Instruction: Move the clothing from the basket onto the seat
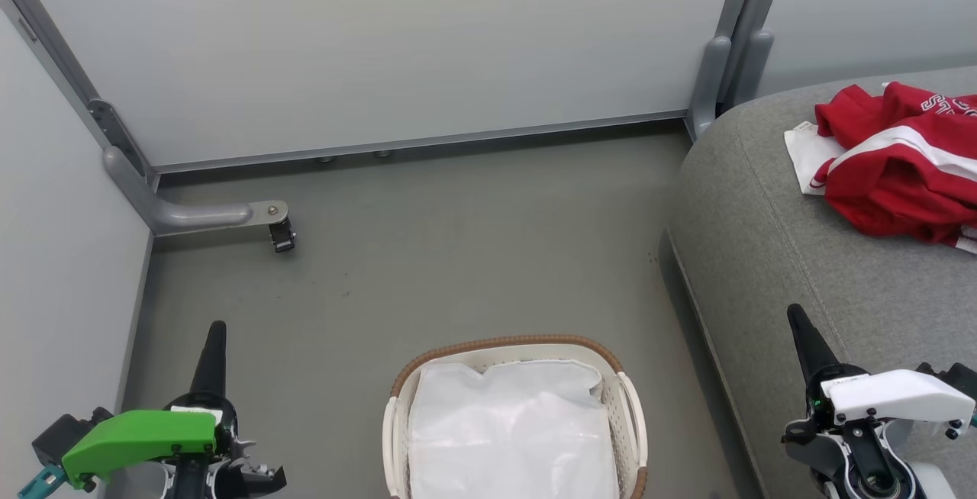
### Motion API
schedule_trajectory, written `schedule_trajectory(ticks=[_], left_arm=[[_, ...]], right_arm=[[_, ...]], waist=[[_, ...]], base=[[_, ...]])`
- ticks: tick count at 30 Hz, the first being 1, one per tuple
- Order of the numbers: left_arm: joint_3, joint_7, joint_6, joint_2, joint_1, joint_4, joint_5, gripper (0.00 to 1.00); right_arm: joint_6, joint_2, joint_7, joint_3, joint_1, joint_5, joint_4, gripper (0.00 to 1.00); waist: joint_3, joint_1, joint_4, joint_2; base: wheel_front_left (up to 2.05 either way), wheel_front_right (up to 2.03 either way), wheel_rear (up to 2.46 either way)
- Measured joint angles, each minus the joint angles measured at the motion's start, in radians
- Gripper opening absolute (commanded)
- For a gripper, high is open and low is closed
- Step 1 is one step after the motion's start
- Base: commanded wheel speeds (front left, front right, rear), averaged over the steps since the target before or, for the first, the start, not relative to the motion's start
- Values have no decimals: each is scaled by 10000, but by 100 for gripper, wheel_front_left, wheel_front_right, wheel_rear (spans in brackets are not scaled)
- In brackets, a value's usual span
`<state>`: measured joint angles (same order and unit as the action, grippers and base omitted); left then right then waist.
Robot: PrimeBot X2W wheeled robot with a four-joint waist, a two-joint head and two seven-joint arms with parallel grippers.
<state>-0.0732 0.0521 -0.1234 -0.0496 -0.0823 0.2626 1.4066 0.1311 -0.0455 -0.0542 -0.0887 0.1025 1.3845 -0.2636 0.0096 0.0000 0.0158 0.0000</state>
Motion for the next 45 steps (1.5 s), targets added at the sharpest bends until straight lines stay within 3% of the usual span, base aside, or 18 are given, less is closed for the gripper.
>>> schedule_trajectory(ticks=[31,45], left_arm=[[-374,610,-40,0,-197,-153,2004,0],[-395,612,-40,0,-210,-171,2063,0]], right_arm=[[-2,-15,-585,-244,21,2201,163,0],[-2,-15,-612,-253,29,2266,171,0]], waist=[[-63,0,-154,0],[-65,0,-159,0]], base=[[0,0,0],[0,0,0]])
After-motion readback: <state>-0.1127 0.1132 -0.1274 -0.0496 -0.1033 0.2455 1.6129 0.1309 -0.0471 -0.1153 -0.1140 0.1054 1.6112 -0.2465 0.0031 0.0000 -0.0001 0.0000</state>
